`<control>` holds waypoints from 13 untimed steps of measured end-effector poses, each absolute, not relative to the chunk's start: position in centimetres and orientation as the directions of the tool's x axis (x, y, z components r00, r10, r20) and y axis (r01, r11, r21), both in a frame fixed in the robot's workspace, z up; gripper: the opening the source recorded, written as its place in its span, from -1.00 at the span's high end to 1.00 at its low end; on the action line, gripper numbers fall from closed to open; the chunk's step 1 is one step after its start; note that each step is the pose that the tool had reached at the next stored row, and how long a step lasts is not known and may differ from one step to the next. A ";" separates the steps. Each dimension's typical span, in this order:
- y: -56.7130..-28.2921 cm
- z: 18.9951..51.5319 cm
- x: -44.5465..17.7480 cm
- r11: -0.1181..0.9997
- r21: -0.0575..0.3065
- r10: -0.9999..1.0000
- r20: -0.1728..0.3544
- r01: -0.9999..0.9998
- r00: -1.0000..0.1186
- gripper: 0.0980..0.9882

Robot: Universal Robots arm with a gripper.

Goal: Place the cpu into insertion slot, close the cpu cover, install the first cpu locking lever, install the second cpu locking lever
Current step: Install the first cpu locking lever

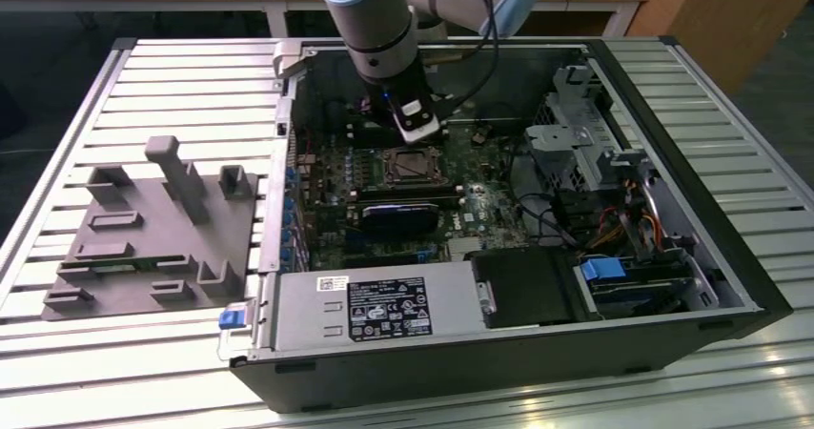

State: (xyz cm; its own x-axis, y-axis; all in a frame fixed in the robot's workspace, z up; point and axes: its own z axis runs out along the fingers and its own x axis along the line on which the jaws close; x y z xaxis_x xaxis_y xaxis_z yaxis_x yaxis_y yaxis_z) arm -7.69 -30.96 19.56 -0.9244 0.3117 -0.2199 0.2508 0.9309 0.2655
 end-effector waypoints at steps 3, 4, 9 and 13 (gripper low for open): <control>-30.9 19.4 -7.7 0.930 0.260 0.320 -0.223 0.261 -0.921 0.99; -30.9 19.4 -7.7 0.929 0.258 0.323 -0.224 0.264 -0.919 0.99; -30.9 19.1 -7.7 0.927 0.251 0.338 -0.228 0.280 -0.913 0.99; -30.7 19.0 -7.7 0.924 0.246 0.348 -0.231 0.291 -0.909 0.99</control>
State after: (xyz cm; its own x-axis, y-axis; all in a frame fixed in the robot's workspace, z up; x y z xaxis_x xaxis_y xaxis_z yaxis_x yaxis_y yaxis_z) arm -7.69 -30.70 19.01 -0.9087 0.3480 -0.2305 0.2915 0.9243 0.2465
